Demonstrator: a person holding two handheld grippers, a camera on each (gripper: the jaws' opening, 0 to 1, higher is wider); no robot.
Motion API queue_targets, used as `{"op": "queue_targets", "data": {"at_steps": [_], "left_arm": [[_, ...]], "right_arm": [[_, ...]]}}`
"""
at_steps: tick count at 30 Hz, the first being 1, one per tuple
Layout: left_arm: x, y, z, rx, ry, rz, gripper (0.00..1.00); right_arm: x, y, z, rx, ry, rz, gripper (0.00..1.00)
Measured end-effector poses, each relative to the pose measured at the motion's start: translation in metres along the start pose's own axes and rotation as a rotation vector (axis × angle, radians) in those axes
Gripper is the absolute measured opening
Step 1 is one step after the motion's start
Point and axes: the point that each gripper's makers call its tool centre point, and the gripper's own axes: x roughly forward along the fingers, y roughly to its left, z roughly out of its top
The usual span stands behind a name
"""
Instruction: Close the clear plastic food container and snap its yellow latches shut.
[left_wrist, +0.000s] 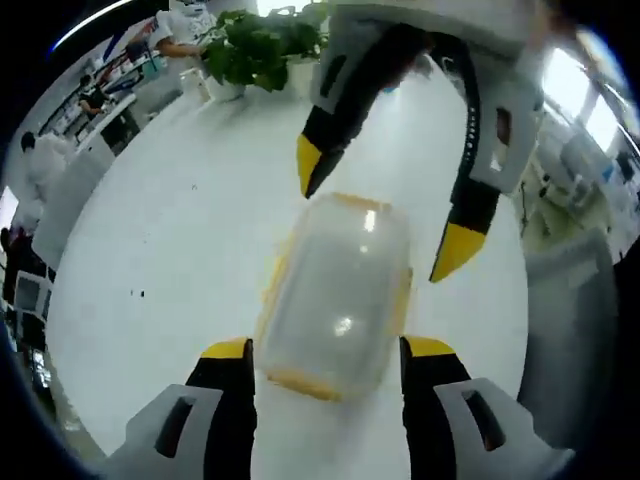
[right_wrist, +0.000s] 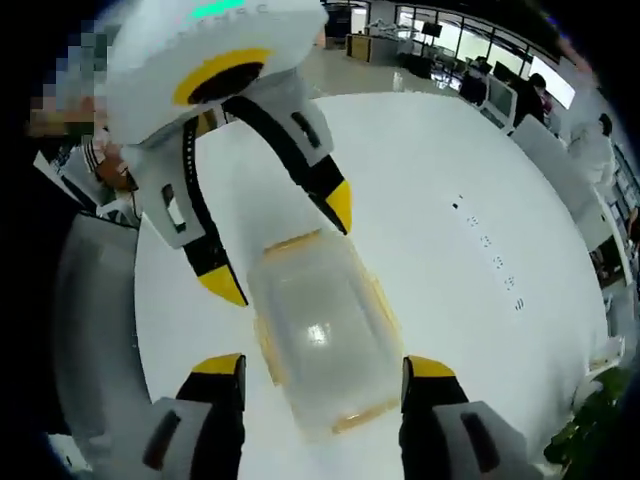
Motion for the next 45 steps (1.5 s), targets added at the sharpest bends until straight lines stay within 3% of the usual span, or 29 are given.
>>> {"op": "queue_targets", "data": {"at_steps": [2,3,5,8,9,13,16,19,24,28,31,33,36,40,42,45], "left_arm": [[0.0,0.004,-0.003,-0.061,0.005,0.046,0.56],[-0.001,0.005,-0.005,-0.12,0.01,0.068,0.56],[-0.001,0.009,-0.006,-0.155,0.008,0.099,0.54],[-0.002,0.01,-0.007,-0.22,0.003,0.142,0.55],[-0.002,0.011,-0.005,-0.274,-0.014,0.163,0.55],[-0.008,0.015,-0.014,-0.33,0.011,0.241,0.55],[-0.01,0.015,-0.012,-0.378,-0.004,0.254,0.55],[-0.014,0.015,-0.01,-0.374,-0.014,0.273,0.55],[-0.012,0.012,-0.011,-0.414,-0.035,0.246,0.54],[-0.008,0.011,-0.006,-0.489,-0.104,0.219,0.56],[-0.006,0.011,-0.007,-0.544,-0.148,0.195,0.57],[-0.004,0.009,-0.008,-0.592,-0.174,0.18,0.58],[-0.007,0.016,-0.007,-0.604,-0.231,0.217,0.62],[-0.008,0.02,-0.003,-0.715,-0.332,0.215,0.6],[-0.01,0.024,-0.002,-0.745,-0.382,0.238,0.6],[-0.006,0.023,-0.004,-0.792,-0.406,0.231,0.63]], "right_arm": [[0.001,-0.001,0.005,0.078,-0.052,-0.019,0.65],[-0.001,-0.003,0.004,0.129,-0.061,-0.044,0.65],[-0.002,-0.007,0.003,0.181,-0.071,-0.085,0.64],[-0.005,-0.013,-0.003,0.215,-0.058,-0.175,0.64],[-0.006,-0.013,-0.006,0.229,-0.051,-0.199,0.64],[-0.009,-0.01,-0.005,0.301,-0.072,-0.22,0.65],[-0.015,-0.011,-0.004,0.316,-0.079,-0.253,0.65],[-0.016,-0.013,-0.012,0.369,-0.069,-0.263,0.65],[-0.016,-0.012,-0.015,0.385,-0.097,-0.259,0.64],[-0.01,-0.01,-0.015,0.409,-0.122,-0.229,0.65],[-0.009,-0.016,-0.014,0.391,-0.161,-0.25,0.65],[-0.01,-0.019,-0.006,0.428,-0.248,-0.236,0.65],[-0.014,-0.02,-0.004,0.505,-0.349,-0.226,0.65],[-0.015,-0.028,-0.009,0.567,-0.409,-0.248,0.65],[-0.017,-0.031,-0.005,0.606,-0.48,-0.234,0.65],[-0.017,-0.035,-0.009,0.638,-0.5,-0.232,0.64]]}}
